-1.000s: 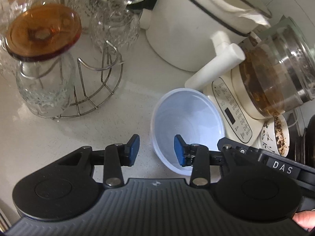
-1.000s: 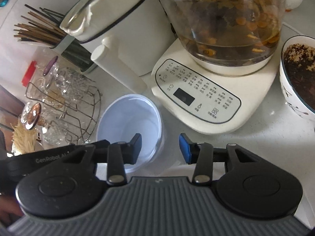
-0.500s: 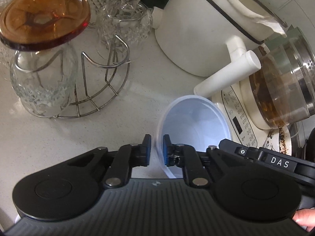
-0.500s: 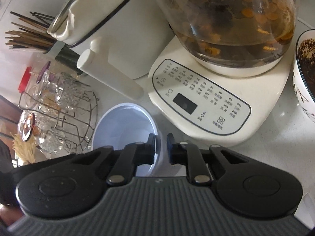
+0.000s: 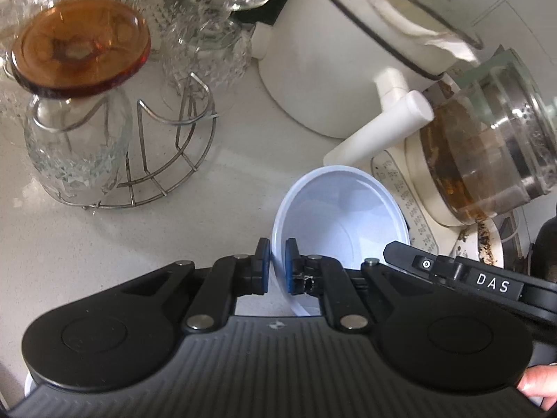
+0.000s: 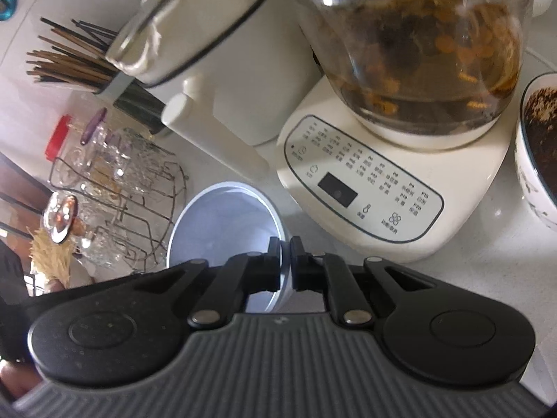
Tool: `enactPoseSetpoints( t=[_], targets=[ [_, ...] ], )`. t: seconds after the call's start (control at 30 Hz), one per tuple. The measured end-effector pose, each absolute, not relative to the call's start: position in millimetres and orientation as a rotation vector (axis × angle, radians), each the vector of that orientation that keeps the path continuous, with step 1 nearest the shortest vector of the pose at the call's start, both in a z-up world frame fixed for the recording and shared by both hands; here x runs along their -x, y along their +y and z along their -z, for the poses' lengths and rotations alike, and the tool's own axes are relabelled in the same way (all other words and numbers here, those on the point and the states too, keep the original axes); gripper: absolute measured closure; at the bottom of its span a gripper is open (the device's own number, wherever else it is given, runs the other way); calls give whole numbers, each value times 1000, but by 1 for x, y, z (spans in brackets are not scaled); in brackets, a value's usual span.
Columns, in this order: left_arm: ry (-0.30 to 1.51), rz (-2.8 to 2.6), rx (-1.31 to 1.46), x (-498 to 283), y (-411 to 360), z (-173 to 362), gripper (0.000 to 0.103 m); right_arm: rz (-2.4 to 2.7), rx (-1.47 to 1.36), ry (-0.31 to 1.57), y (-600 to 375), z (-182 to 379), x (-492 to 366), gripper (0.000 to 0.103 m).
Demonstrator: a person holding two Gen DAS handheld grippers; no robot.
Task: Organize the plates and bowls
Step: 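Carry the second plastic bowl with both grippers and lower it into the first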
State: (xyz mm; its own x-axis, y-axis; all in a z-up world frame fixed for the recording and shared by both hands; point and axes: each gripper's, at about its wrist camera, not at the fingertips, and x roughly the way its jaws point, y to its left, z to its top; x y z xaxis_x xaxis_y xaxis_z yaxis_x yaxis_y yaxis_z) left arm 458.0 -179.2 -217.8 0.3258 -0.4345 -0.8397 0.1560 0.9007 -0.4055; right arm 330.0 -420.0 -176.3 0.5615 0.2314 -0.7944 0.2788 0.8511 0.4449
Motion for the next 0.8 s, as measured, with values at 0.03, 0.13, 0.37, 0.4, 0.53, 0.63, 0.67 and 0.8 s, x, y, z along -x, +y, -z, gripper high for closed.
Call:
enactPoseSetpoints(
  t=[0.03, 0.13, 0.37, 0.4, 0.53, 0.63, 0.67, 0.8],
  targets=[
    [1176, 395, 267, -457, -179, 215, 93, 30, -574, 984, -419, 174, -329, 95],
    [1169, 399, 260, -453, -177, 206, 93, 36, -573, 977, -416, 168, -324, 95],
    [1142, 402, 269, -445, -166, 181, 93, 17, -562, 948, -405, 143, -316, 95],
    [1138, 404, 272, -444, -164, 178, 93, 17, -559, 942, -403, 138, -315, 95],
    [1124, 416, 271, -437, -156, 163, 93, 11, -529, 905, -390, 117, -307, 95],
    [1110, 434, 261, -431, -149, 152, 93, 13, -534, 882, -384, 106, -300, 95],
    [1105, 439, 262, -429, -146, 148, 93, 14, -536, 875, -381, 103, -298, 95],
    [1085, 448, 285, -420, -127, 133, 93, 7, -547, 852, -368, 92, -289, 95]
  ],
)
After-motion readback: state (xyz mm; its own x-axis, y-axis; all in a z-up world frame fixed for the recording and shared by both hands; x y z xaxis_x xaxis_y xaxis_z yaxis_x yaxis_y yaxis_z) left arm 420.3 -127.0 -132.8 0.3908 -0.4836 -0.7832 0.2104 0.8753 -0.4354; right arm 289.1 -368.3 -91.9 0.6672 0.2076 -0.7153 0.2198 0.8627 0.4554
